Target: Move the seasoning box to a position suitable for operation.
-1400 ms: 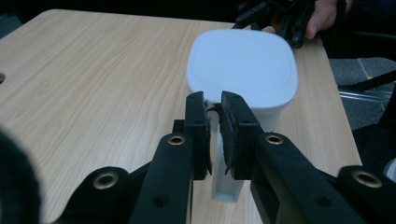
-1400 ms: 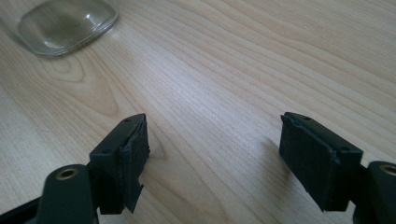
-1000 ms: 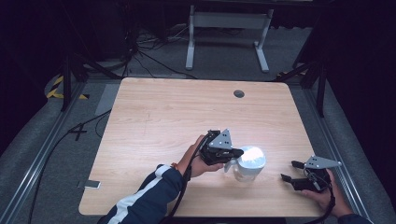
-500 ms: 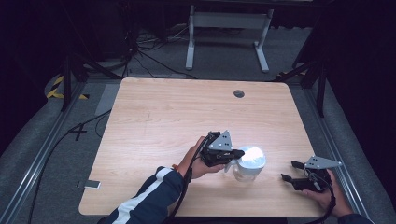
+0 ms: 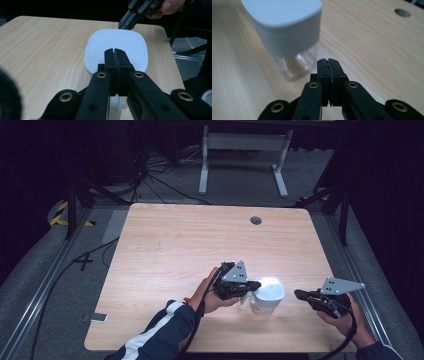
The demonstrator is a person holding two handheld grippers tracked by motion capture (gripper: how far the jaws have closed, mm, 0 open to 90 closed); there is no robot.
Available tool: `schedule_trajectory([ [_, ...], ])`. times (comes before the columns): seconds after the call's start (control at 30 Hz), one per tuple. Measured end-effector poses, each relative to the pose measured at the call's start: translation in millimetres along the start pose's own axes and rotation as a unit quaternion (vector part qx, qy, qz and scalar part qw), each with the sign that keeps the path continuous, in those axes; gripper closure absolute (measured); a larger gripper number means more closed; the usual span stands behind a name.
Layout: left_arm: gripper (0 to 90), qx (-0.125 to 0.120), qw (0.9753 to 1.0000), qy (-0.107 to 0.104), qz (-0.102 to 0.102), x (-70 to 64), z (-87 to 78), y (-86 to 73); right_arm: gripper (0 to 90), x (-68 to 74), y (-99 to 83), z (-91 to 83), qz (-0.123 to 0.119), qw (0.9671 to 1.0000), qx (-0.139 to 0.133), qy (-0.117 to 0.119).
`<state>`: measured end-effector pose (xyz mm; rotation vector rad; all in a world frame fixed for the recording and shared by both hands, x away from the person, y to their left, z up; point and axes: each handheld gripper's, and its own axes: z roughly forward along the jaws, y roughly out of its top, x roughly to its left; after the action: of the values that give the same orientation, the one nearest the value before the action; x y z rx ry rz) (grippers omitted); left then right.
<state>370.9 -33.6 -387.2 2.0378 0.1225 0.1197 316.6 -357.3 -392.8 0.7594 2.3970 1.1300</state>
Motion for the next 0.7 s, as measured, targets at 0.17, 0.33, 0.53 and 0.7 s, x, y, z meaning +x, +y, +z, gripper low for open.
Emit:
schedule_trajectory([
  [0.17,89.9,0.0,1.0,0.0,-0.006,-0.6,-2.5,-1.4,88.5,2.6,22.5,3.2,-0.019,0.9998,-0.003,0.005],
  [0.33,89.9,0.005,1.0,0.004,0.001,-3.9,-1.3,0.3,88.5,2.9,24.5,5.4,-0.019,0.9997,0.002,0.014],
  [0.53,89.9,0.008,0.9999,0.005,0.005,-3.3,-5.0,-1.1,88.6,4.4,21.7,6.5,-0.02,0.9996,0.005,0.018],
  [0.7,89.8,0.01,0.9999,0.008,0.009,-4.2,-5.6,-1.4,88.6,4.9,21.1,6.6,-0.022,0.9995,0.008,0.021],
])
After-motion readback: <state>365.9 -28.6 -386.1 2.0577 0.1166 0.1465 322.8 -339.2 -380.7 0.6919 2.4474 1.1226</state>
